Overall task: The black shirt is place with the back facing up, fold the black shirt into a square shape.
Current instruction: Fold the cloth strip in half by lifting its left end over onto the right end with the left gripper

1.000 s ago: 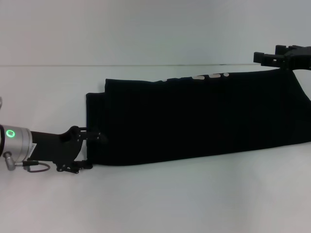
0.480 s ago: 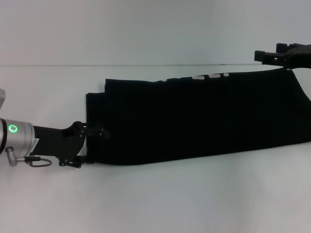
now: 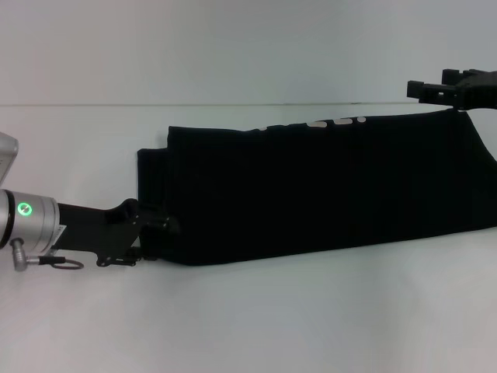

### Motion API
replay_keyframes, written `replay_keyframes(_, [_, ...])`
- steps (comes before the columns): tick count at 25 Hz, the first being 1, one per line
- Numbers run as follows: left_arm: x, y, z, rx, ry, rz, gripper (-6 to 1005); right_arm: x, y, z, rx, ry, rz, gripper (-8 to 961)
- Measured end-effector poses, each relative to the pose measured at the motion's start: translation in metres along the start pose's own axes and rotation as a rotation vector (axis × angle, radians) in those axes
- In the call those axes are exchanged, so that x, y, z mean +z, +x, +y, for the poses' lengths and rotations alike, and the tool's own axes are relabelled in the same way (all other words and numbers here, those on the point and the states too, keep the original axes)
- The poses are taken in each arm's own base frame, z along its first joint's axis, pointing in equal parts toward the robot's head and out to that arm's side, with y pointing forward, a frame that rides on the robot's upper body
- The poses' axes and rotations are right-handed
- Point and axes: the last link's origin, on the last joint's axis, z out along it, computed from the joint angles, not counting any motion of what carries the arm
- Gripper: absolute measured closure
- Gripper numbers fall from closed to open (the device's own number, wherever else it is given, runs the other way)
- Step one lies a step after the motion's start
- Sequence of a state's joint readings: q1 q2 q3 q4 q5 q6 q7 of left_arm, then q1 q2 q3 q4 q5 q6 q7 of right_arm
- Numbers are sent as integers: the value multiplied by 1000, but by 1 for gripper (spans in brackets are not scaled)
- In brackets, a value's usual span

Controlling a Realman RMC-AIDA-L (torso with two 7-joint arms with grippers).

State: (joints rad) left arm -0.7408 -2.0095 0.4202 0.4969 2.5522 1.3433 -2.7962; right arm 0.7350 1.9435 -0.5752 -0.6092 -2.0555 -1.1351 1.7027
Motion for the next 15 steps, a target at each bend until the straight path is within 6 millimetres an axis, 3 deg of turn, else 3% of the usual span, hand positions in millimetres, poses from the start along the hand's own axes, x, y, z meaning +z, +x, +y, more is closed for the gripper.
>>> replay_keyframes(5, [0,-1,-1,8,5,-4,396,0,-1,0,-2,0,-1,24])
replay_keyframes(15, [2,-1,-2,47,32,-7,695,1,-2,1,-6,-2,0,24])
